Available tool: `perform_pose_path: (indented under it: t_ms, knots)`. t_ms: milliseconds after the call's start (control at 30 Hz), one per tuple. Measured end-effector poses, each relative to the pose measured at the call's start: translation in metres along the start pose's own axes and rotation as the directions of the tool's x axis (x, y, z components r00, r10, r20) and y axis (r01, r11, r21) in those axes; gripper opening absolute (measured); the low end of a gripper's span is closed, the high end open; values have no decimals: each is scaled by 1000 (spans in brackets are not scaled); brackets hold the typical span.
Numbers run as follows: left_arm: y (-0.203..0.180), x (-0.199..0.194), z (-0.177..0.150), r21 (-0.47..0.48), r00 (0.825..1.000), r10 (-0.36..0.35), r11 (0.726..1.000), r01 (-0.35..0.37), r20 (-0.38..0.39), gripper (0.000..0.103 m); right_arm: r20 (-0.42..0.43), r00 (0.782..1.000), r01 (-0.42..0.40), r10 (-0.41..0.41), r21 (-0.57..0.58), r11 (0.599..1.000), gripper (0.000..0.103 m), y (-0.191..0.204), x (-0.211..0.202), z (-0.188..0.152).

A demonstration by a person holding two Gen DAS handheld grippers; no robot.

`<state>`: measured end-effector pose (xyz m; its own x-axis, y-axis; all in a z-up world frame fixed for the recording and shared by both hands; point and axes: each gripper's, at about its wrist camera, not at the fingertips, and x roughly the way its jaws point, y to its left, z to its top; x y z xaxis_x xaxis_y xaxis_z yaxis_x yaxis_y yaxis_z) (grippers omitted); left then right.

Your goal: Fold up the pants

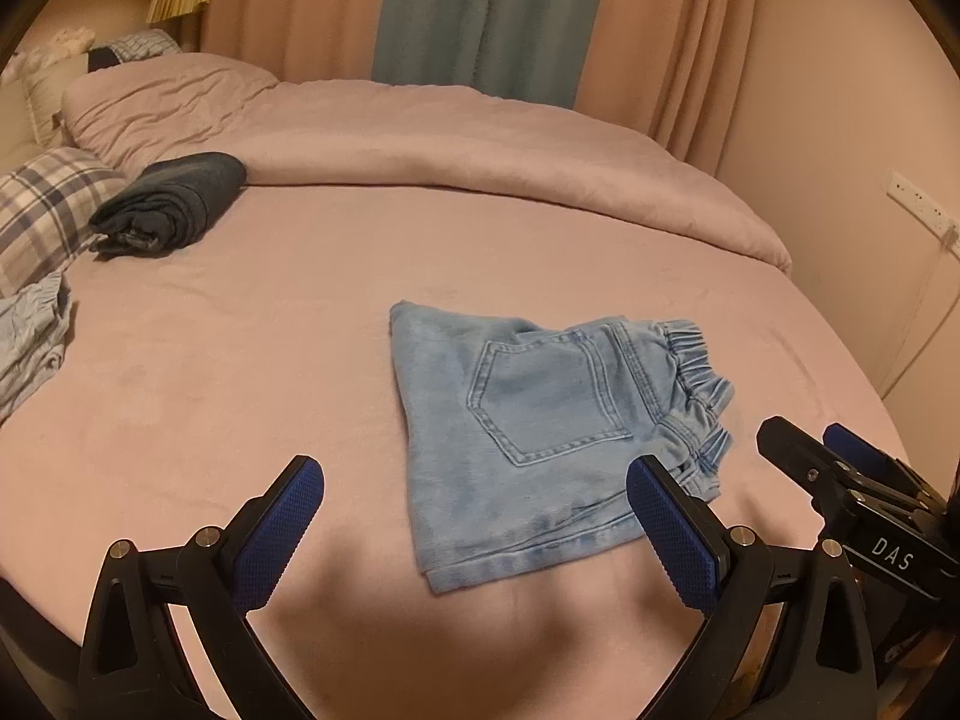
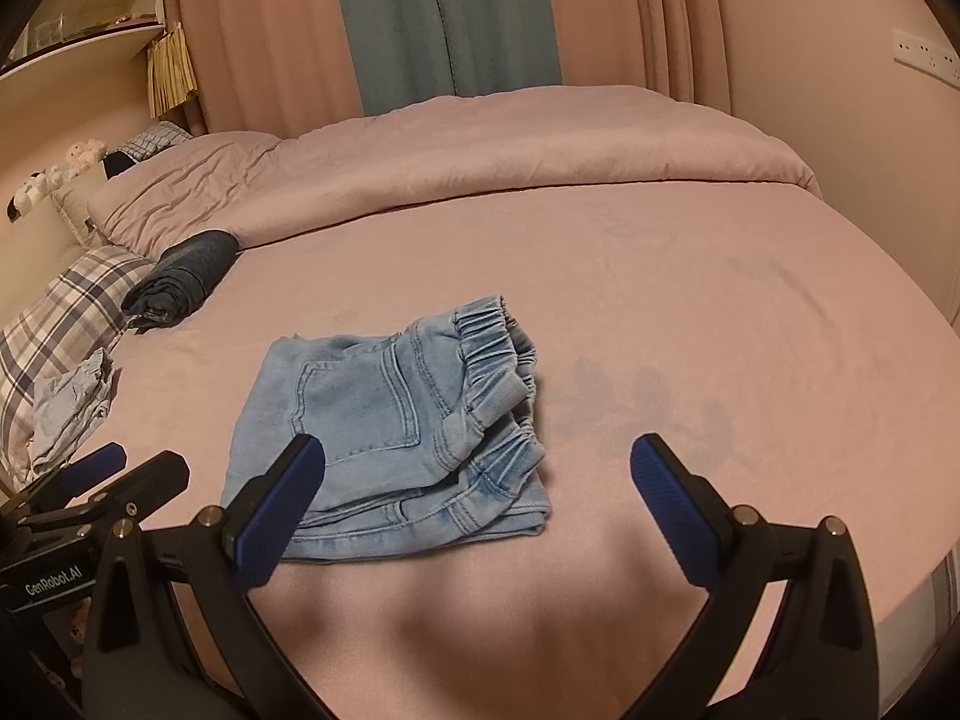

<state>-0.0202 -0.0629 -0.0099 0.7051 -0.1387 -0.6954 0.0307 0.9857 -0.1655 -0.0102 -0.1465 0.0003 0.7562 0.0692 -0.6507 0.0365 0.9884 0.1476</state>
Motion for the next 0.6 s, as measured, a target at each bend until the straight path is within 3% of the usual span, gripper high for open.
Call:
perform_pose_path:
  t_ms: [600]
  knots:
    - [0, 4, -4, -1, 999, 19, 1000, -19, -25, 100, -15, 1000, 19, -19, 9, 1000, 103, 0, 1, -3]
